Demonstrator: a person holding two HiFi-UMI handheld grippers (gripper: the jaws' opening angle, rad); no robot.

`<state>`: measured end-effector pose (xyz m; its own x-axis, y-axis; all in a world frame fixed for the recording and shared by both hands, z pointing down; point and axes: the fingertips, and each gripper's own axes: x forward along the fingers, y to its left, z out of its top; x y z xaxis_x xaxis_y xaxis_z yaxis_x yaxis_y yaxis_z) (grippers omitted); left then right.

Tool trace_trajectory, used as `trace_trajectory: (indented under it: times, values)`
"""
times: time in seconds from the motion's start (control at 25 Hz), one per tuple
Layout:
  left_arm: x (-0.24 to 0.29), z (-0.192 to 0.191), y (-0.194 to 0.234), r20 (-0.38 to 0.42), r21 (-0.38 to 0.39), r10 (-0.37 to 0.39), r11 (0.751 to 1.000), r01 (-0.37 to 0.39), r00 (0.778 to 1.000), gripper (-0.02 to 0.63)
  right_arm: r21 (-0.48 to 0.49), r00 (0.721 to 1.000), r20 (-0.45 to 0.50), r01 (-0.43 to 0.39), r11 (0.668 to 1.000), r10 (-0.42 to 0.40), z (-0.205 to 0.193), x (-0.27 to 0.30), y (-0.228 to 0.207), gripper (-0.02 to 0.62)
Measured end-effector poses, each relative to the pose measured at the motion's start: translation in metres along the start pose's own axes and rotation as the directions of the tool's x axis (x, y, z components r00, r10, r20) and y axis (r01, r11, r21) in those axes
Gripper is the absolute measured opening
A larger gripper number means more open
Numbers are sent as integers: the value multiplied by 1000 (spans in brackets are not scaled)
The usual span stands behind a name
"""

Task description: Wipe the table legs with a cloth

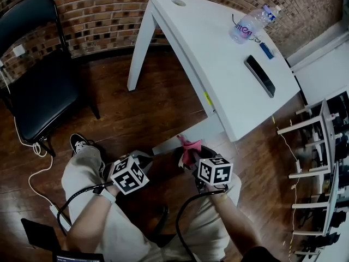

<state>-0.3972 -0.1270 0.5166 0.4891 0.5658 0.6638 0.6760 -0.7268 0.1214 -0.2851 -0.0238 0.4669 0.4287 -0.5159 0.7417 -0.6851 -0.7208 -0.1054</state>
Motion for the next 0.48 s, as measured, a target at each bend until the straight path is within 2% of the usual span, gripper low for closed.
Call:
trace_trajectory:
  times: [0.48]
  values:
    - [3,2,-2,0,-2,4,1000,-4,1000,0,-7,1000,28,-8,1000,8,21,-25,1,55]
